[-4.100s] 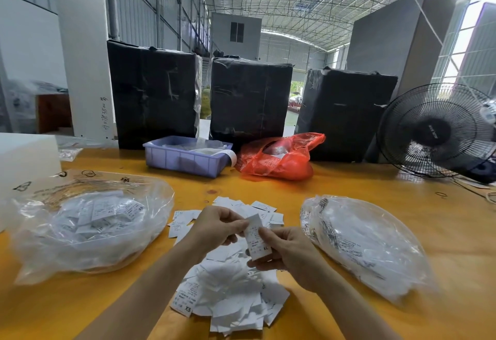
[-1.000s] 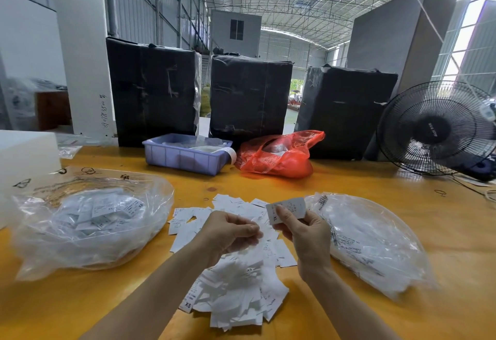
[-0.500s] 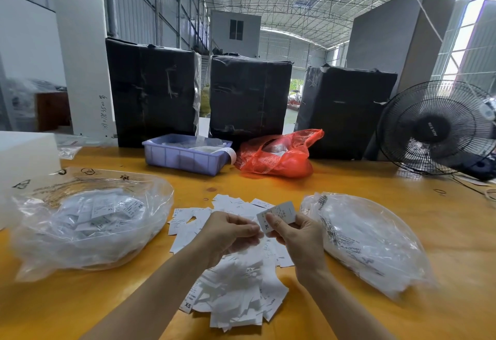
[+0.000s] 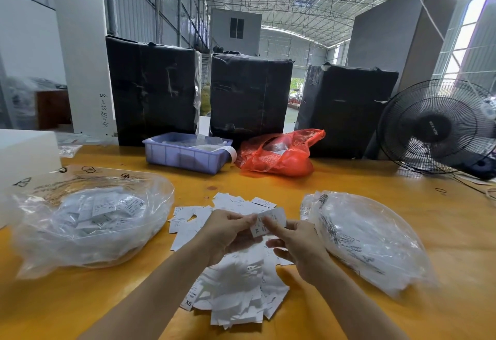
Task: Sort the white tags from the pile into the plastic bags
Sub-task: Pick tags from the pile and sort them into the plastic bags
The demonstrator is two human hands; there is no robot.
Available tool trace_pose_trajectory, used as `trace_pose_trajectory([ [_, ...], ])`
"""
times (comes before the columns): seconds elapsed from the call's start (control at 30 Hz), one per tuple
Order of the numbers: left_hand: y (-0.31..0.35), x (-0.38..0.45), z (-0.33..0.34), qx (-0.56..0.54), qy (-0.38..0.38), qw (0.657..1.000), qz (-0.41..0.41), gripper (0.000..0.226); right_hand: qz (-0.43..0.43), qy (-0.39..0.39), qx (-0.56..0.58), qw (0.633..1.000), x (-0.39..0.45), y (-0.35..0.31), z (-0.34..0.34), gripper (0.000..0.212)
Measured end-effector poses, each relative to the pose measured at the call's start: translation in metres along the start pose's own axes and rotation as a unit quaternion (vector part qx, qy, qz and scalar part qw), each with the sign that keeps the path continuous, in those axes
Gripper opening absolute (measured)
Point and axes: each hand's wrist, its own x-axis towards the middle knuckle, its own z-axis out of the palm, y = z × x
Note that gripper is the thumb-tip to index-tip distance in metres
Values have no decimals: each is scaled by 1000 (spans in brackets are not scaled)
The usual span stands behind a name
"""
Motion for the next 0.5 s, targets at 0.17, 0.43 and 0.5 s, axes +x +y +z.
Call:
trace_pose_trajectory([
  [0.17, -1, 1, 1, -4, 2, 1000, -5, 11, -28, 28, 46, 998, 4, 0, -1, 17],
  [0.43, -8, 3, 2, 27, 35, 999, 2, 10, -121, -1, -26, 992, -2, 0, 1, 10],
  [0.5, -9, 4, 2, 29, 60, 998, 5, 15, -132, 7, -39, 990, -2, 1, 5, 5],
])
